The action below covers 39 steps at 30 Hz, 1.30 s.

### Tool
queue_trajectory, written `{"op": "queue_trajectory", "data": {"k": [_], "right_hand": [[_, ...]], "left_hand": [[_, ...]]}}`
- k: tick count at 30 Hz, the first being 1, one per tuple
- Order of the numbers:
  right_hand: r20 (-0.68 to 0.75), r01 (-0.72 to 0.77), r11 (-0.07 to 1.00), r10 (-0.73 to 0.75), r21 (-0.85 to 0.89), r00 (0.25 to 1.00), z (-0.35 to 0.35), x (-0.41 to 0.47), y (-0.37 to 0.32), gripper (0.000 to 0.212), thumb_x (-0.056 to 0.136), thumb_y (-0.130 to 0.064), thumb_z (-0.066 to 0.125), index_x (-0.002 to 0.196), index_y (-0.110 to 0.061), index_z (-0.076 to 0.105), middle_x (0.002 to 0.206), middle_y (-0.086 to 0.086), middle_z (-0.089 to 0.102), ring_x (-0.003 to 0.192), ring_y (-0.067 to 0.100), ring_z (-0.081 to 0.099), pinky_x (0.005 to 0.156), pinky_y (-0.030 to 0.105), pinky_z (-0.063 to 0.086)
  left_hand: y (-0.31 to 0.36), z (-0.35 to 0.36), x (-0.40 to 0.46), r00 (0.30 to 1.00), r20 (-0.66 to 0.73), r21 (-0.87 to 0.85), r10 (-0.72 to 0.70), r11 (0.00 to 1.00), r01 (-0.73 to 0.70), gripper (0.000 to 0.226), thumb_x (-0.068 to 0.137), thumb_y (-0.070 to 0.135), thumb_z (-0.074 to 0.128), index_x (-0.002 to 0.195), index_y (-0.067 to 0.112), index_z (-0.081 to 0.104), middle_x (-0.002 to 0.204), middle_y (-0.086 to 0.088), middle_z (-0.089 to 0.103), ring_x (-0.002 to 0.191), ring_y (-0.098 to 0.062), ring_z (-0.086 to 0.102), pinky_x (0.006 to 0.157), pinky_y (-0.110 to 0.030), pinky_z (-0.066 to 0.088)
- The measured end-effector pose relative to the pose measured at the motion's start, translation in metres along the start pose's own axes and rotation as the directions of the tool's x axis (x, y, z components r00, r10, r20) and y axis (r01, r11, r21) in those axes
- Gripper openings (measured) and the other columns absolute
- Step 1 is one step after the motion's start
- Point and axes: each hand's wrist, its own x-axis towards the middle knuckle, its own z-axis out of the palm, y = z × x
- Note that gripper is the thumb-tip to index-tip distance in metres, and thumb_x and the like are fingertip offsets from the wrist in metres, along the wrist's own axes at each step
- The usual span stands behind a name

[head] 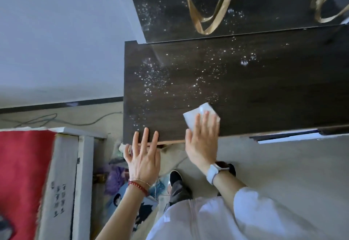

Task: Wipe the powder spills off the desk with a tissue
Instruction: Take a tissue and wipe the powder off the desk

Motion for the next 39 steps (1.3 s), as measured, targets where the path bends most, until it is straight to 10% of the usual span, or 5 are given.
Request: {"op": "queue_trajectory", "data": {"k": [12,17,24,34,39], "right_hand": [[0.280,0.585,0.811,-0.567,0.023,0.775,0.038,0.011,-0.096,0.053,0.098,-0.031,0.026,0.145,-0.010,0.016,0.156,0.006,0.009,0.144,0.029,-0.003,0.116,0.039,-0.009],[0.076,0.108,0.990,-0.101,-0.089,0.992,0.000,0.032,-0.015,0.049,0.096,-0.018,0.038,0.138,0.004,0.028,0.149,0.027,0.021,0.138,0.045,0.017,0.115,0.051,0.007],[-0.080,-0.504,0.862,0.499,-0.058,0.863,-0.031,0.065,0.049,0.052,0.098,-0.020,0.032,0.142,0.004,0.016,0.152,0.027,0.011,0.139,0.044,0.007,0.114,0.049,0.000],[0.215,0.440,0.897,-0.437,0.034,0.874,0.039,0.033,-0.110,0.055,0.096,-0.032,0.025,0.143,-0.005,0.019,0.156,0.011,0.012,0.143,0.034,0.001,0.119,0.044,-0.001],[0.160,0.348,0.933,-0.331,-0.093,0.930,0.009,0.050,-0.039,0.051,0.097,-0.026,0.022,0.141,0.000,0.023,0.152,0.019,0.022,0.141,0.037,0.013,0.117,0.044,0.000]], "left_hand": [[-0.079,-0.016,0.010,0.954,-0.096,-0.345,-0.285,0.908,0.237,0.059,0.087,0.036,0.023,0.142,0.016,0.025,0.153,-0.003,0.023,0.142,-0.020,0.012,0.111,-0.047,0.010],[-0.065,-0.013,0.025,0.989,-0.077,-0.455,-0.128,0.887,0.079,0.050,0.094,0.025,0.035,0.141,0.009,0.026,0.149,-0.009,0.032,0.139,-0.023,0.023,0.110,-0.047,0.020],[-0.062,-0.008,0.037,0.992,-0.027,-0.530,-0.120,0.843,0.087,0.055,0.095,0.017,0.038,0.144,0.011,0.014,0.152,-0.010,0.022,0.139,-0.025,0.023,0.109,-0.050,0.025],[-0.071,-0.013,0.041,0.995,0.053,-0.632,-0.087,0.769,0.101,0.062,0.095,0.024,0.038,0.145,0.019,0.000,0.151,-0.012,0.025,0.134,-0.031,0.033,0.107,-0.047,0.033],[-0.075,-0.012,0.042,0.996,0.067,-0.629,-0.058,0.773,0.087,0.061,0.095,0.026,0.037,0.143,0.024,-0.001,0.148,-0.016,0.028,0.130,-0.034,0.037,0.104,-0.053,0.036]]}}
